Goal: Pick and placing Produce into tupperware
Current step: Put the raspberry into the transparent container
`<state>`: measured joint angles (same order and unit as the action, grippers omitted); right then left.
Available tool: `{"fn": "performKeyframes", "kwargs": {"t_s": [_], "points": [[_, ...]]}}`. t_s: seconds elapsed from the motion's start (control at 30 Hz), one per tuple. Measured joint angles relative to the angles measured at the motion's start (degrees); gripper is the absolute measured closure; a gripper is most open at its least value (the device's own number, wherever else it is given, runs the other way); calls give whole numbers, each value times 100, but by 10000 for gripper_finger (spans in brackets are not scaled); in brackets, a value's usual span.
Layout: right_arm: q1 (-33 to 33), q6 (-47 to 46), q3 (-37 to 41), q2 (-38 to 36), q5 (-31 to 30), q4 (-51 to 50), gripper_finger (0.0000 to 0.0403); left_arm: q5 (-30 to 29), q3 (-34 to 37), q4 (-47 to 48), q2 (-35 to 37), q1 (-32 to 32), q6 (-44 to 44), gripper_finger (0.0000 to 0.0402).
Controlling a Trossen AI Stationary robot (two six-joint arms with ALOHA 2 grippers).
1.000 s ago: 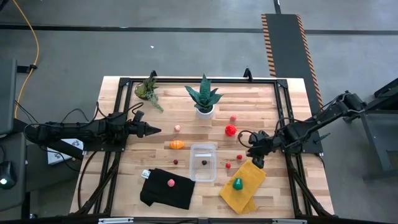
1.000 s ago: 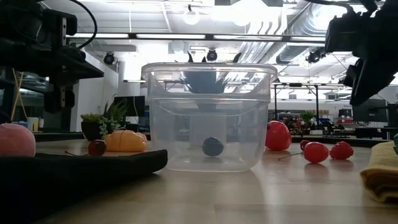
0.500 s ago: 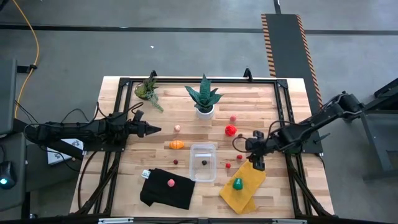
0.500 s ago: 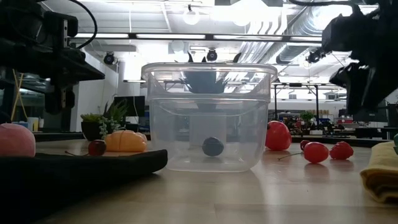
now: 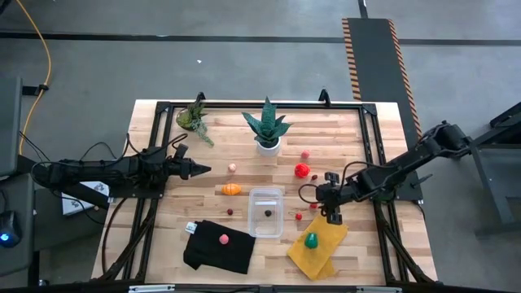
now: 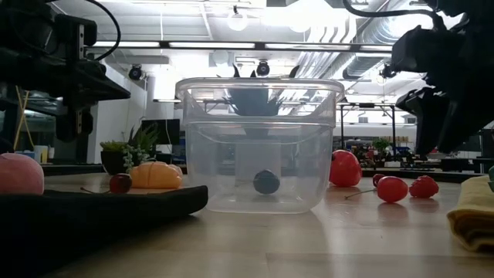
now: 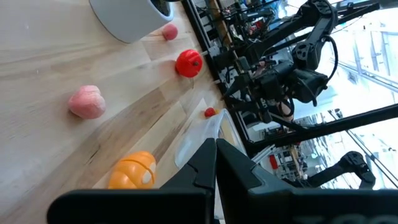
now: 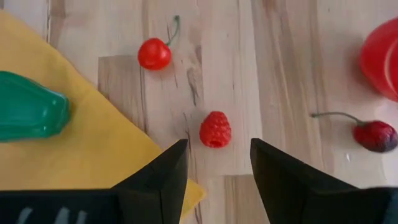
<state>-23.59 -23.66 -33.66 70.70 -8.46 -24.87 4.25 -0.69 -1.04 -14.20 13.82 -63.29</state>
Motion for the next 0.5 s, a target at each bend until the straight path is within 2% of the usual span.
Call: {"fn": "performKeyframes", "kwargs": {"t_s": [0.27, 0.5], "points": [[28, 18, -1, 433, 156, 332, 237, 0, 1, 0, 0, 0, -1, 401], [304, 18, -1, 778, 266, 421, 237, 7, 0, 0, 0, 0, -2, 401]]}}
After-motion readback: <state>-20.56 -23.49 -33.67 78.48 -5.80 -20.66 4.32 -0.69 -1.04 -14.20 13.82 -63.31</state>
